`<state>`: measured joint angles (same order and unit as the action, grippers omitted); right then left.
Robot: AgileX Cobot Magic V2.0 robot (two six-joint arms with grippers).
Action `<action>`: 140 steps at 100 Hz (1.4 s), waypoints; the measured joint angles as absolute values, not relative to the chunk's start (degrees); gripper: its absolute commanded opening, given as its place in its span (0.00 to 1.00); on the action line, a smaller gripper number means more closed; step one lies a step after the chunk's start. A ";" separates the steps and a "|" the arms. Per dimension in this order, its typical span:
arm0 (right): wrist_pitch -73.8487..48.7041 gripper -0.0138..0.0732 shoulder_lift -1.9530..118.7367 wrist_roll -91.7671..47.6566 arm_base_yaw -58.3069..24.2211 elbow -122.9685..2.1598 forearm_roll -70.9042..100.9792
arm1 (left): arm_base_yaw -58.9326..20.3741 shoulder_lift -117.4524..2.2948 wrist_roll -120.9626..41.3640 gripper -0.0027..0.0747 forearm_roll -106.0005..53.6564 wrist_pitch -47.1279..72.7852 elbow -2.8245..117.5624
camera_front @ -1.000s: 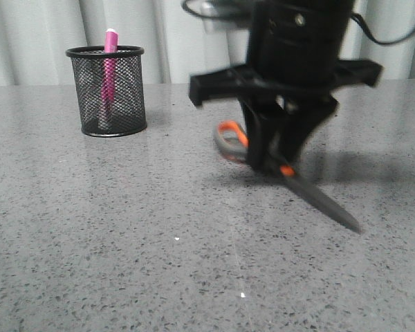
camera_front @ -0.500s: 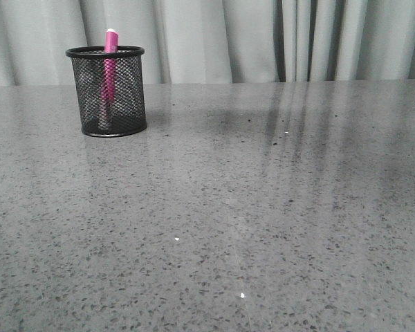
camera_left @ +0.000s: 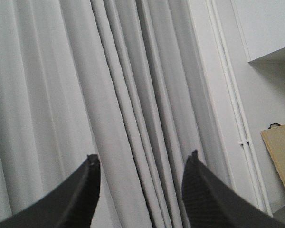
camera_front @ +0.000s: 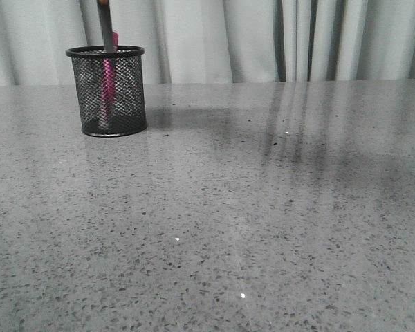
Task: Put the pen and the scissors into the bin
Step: 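Lift the scissors with the right gripper and carry them over the cup, then lower the scissors handles-up into the cup and open the right gripper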
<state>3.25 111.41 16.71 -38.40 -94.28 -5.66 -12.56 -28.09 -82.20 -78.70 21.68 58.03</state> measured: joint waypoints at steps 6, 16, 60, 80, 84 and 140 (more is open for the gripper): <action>4.63 0.08 112.86 16.71 -38.77 -94.28 -5.66 | -12.56 -28.09 -82.20 0.49 -78.08 21.94 58.03; 5.62 0.08 114.61 16.71 -39.33 -94.28 -5.75 | -12.56 -28.09 -82.20 0.49 -77.31 22.91 58.03; 5.39 0.08 116.60 16.71 -39.50 -92.00 -5.89 | -12.56 -28.09 -82.20 0.49 -76.93 24.44 57.94; 3.69 0.26 116.03 16.71 -39.50 -92.00 -5.89 | -12.56 -28.09 -82.20 0.49 -76.81 24.56 57.94; 3.19 0.34 115.79 16.71 -39.50 -91.91 -5.89 | -12.56 -28.09 -82.20 0.49 -76.81 24.56 57.94; -4.41 0.07 101.25 16.71 -39.39 -91.40 -6.46 | -12.56 -27.37 -66.49 0.01 -60.81 24.97 57.49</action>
